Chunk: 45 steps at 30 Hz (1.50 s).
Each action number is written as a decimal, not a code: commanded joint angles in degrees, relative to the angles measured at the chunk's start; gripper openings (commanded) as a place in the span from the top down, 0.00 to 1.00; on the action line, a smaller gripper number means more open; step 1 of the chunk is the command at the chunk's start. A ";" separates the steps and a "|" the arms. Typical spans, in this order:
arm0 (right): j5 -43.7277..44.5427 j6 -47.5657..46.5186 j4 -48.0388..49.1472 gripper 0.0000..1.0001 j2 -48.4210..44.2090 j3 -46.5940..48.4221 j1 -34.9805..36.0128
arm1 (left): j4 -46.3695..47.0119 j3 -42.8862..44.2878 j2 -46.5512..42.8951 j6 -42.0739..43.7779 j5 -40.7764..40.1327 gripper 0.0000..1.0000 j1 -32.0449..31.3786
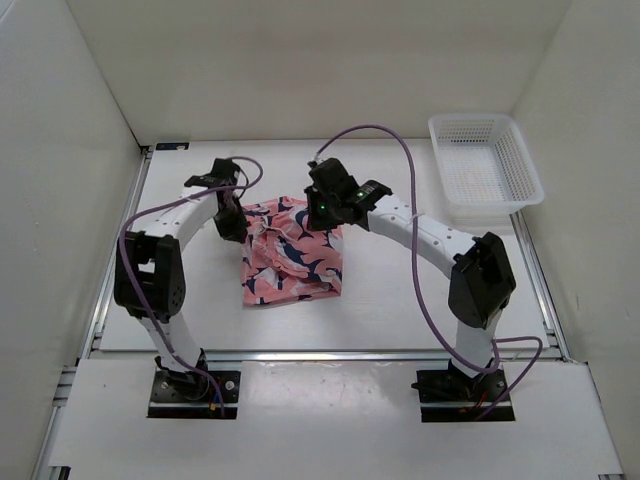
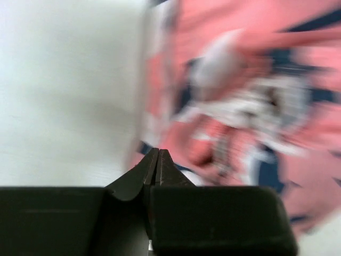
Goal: Fold and stack the shorts
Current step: Fold the shorts
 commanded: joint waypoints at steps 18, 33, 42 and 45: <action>0.69 -1.40 -2.50 0.58 -6.48 -10.61 -7.98 | -2.62 9.79 5.52 5.62 3.45 0.36 -8.79; 2.97 -1.40 -3.03 0.58 -9.73 -12.19 -10.70 | -6.13 10.49 -5.19 3.17 2.13 0.90 -8.79; 2.02 -3.15 -3.03 0.50 -9.74 -12.72 -10.70 | -7.98 6.81 -11.62 2.11 1.44 0.90 -6.42; -6.20 -4.82 -1.63 0.05 -6.15 -11.85 -10.70 | -6.23 3.03 -12.14 2.11 1.43 0.90 -5.10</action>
